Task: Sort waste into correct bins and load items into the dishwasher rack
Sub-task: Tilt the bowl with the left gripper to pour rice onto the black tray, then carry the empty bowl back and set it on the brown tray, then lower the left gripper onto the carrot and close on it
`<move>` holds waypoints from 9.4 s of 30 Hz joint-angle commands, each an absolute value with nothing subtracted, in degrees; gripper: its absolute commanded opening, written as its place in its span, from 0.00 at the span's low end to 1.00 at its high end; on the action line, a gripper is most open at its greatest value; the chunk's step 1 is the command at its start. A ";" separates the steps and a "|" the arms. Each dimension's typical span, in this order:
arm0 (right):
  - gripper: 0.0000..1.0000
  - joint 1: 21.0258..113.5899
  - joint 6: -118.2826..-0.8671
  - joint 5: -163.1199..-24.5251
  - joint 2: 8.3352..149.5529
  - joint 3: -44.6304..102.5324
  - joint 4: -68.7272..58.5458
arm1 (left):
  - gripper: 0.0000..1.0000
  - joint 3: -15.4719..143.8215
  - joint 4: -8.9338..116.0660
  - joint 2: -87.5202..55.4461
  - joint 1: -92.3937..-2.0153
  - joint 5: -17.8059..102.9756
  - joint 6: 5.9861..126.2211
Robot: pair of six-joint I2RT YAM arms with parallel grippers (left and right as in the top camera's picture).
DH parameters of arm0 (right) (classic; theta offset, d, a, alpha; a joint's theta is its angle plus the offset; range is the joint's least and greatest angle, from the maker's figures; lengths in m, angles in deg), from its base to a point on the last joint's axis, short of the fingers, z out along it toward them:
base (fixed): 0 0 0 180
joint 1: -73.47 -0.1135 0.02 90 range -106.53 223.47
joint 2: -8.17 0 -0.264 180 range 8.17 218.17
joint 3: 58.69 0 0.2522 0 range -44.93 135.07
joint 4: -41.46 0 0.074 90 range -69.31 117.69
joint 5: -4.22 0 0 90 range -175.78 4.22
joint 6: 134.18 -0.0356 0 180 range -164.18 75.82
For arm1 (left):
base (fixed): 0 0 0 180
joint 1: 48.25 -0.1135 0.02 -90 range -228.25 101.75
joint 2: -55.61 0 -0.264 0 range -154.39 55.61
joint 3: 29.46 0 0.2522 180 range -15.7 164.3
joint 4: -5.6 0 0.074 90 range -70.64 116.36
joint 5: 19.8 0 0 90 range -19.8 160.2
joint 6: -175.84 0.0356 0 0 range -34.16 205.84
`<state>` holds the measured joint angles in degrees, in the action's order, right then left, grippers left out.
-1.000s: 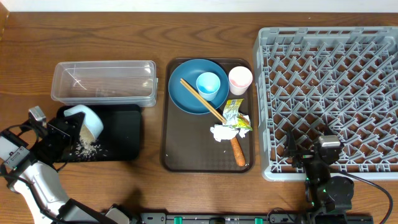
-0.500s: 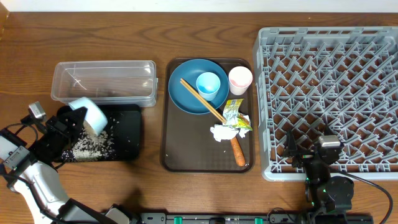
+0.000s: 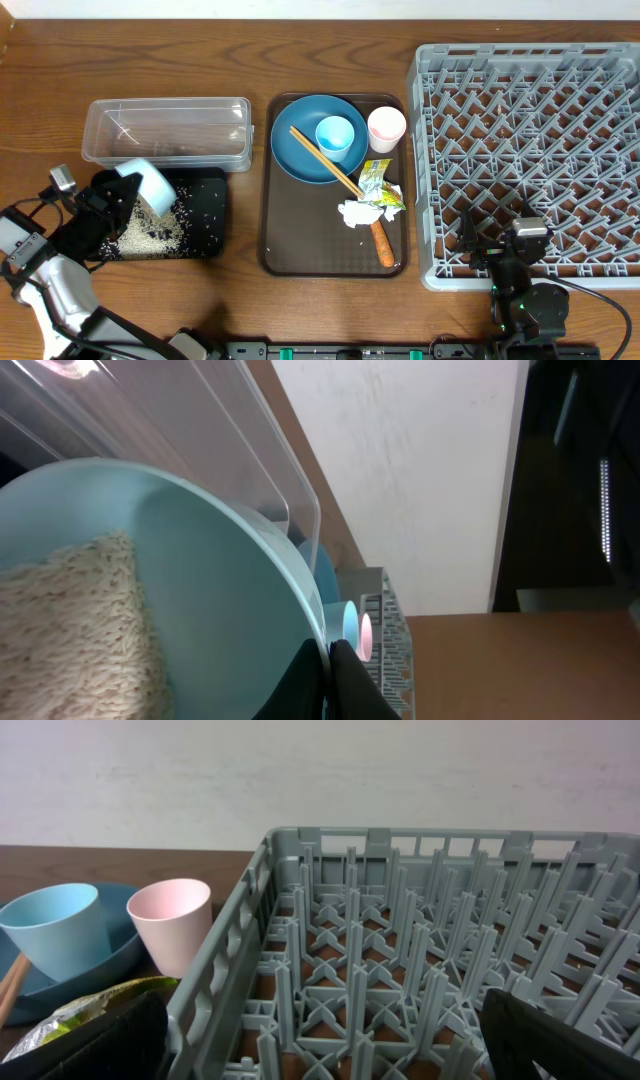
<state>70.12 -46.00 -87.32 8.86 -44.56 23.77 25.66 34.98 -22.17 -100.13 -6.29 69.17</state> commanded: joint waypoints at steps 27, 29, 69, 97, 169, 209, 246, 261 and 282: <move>0.99 69.92 -44.95 -87.52 8.49 -44.61 23.57 | 0.06 25.75 33.38 -25.62 -100.37 -19.82 74.75; 0.99 69.92 -44.95 -87.52 8.49 -44.61 23.57 | 0.06 25.75 33.38 -25.62 -100.37 -19.77 76.06; 0.99 69.92 -44.95 -87.52 8.49 -44.61 23.57 | 0.06 25.75 38.65 -25.53 -110.45 -19.90 75.93; 0.99 69.92 -44.95 -87.52 8.49 -44.61 23.57 | 0.06 25.75 39.96 -25.62 -109.51 -16.91 73.74; 0.99 69.92 -44.95 -87.52 8.49 -44.61 23.57 | 0.06 28.53 51.06 -0.40 -23.59 58.78 50.81; 0.99 69.92 -44.95 -87.52 8.49 -44.61 23.57 | 0.49 29.60 41.73 -22.50 -8.20 68.35 52.02; 0.99 69.92 -44.95 -87.52 8.49 -44.61 23.57 | 0.51 39.67 37.88 -35.87 13.31 79.68 31.93; 0.99 69.92 -44.95 -87.52 8.49 -44.61 23.57 | 0.59 39.65 38.41 -39.52 12.69 81.84 31.23; 0.99 69.92 -44.95 -87.54 8.49 -44.61 23.57 | 0.78 39.30 36.59 -43.41 13.28 80.53 30.44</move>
<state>70.12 -46.00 -87.32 8.86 -44.56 23.77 39.00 36.27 -42.87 12.96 80.03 30.33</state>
